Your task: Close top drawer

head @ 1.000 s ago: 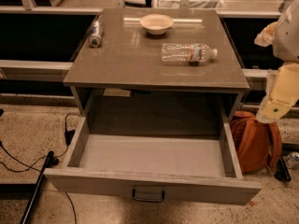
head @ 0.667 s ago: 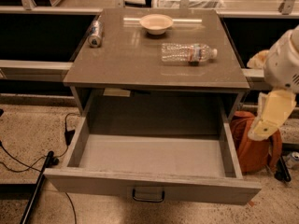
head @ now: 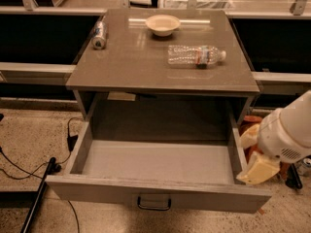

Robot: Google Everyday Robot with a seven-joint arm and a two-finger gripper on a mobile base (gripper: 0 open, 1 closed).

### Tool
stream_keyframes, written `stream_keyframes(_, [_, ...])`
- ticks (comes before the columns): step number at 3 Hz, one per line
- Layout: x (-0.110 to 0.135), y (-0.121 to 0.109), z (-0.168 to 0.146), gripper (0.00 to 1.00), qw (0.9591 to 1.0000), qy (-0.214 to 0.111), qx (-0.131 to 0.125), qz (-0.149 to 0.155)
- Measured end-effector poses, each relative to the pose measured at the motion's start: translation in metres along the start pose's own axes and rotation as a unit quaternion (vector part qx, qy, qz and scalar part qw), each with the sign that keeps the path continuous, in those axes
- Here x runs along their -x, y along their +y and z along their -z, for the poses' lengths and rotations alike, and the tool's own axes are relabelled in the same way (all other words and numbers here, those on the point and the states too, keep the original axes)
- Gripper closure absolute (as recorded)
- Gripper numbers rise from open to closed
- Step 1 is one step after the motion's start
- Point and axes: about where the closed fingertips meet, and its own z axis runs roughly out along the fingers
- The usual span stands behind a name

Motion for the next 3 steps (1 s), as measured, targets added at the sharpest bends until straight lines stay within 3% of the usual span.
stream_keyframes(2, [-0.025,0.056,-0.048,0.85,0.9997,0.008,0.023,0.008])
stream_keyframes(3, [-0.023,0.085,-0.056,1.00,0.9990,0.010,0.036,0.024])
